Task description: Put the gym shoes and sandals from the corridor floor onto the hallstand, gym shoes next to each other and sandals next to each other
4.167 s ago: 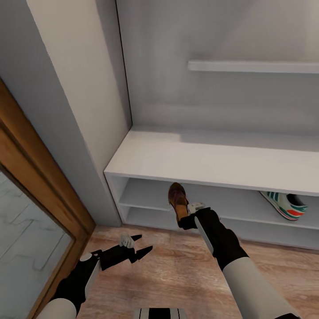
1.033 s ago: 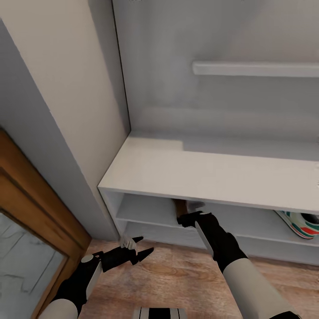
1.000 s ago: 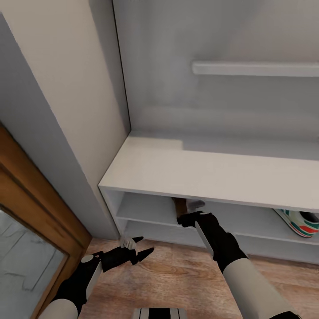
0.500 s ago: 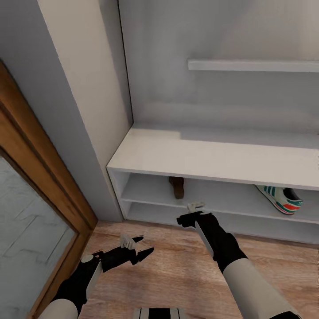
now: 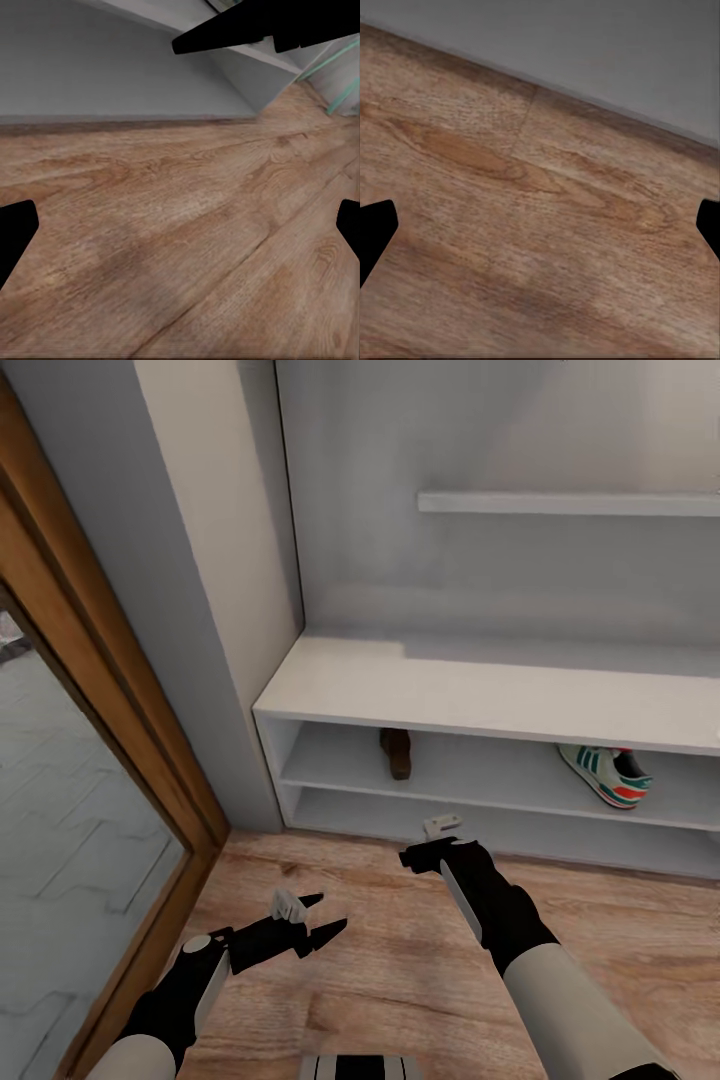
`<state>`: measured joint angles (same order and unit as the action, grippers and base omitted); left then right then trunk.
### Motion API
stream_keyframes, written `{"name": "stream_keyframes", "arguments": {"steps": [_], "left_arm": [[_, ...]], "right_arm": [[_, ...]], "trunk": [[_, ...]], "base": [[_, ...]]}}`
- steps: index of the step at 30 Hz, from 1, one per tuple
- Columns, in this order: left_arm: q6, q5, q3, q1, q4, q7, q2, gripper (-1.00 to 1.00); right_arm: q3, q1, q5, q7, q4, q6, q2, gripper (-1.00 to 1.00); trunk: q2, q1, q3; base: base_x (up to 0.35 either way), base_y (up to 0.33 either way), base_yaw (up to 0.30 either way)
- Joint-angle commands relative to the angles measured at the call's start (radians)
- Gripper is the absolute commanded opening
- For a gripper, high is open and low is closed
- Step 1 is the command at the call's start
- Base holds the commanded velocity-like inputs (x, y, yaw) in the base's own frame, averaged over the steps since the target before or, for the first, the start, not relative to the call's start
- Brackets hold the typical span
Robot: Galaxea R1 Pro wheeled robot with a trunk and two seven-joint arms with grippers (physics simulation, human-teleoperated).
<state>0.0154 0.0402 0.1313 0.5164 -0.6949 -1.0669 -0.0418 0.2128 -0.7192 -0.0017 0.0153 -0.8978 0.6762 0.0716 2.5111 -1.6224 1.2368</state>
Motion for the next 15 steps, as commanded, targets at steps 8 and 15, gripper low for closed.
{"name": "stream_keyframes", "arguments": {"steps": [8, 15], "left_arm": [[0.002, 0.004, 0.005, 0.001, 0.0, -0.005, -0.001, 1.0], [0.002, 0.004, 0.005, 0.001, 0.0, -0.005, -0.001, 1.0]], "right_arm": [[0.0, 0.001, -0.001, 0.002, 0.0, 0.005, 0.0, 1.0], [0.0, 0.01, -0.001, 0.002, -0.001, 0.004, 0.0, 1.0]], "trunk": [[0.0, 0.0, 0.001], [0.0, 0.0, 0.001]], "base": [[-0.025, 0.0, 0.0], [0.0, 0.0, 0.0]]}}
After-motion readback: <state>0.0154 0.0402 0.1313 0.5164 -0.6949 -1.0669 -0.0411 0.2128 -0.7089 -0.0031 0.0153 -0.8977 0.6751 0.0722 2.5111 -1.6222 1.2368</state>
